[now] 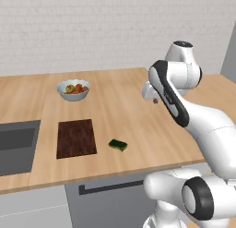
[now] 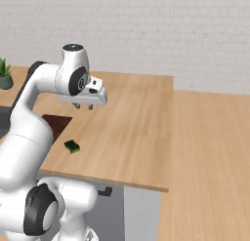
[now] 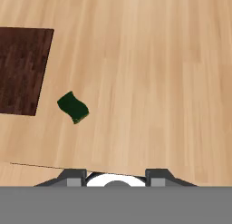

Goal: Pick up the sponge from the counter and clean the cutting board by briefly scrubbing or pressing down on the cutting board. Once finished, release the sponge.

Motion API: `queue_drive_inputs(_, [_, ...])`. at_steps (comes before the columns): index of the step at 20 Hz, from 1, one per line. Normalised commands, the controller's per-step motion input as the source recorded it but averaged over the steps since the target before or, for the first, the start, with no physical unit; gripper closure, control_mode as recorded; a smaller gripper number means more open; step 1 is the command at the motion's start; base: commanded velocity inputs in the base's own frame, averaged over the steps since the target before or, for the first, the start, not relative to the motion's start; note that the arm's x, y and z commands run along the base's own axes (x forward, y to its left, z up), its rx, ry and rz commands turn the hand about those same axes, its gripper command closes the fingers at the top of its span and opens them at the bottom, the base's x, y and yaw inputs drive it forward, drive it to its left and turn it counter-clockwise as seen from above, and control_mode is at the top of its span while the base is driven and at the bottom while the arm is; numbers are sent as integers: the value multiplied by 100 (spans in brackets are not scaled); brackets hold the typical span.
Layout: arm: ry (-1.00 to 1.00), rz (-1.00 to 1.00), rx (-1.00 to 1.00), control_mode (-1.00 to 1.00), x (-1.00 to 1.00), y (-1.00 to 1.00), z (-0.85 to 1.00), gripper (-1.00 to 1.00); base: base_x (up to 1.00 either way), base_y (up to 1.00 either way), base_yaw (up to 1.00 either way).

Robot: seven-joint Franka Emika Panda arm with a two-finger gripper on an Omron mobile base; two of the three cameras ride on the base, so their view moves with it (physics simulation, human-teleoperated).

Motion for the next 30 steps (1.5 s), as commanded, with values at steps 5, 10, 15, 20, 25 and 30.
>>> queue_drive_inputs(5, [-4,0,-1,-100,-37,9,-4,-100,0,0,0])
queue_drive_inputs(10, [6,0,-16,-100,-5,72,-93,-100,0,0,0])
queue_drive_inputs(15, [1,0,1,-100,5,34,-100,-100,0,0,0])
queue_drive_inputs(20, [5,4,0,-100,9,20,-86,-100,0,0,0])
queue_drive_inputs(25, [0,9,-1,-100,3,42,-59,-100,0,0,0])
queue_drive_inputs(30, [1,16,-1,-100,17,40,-38,-100,0,0,0])
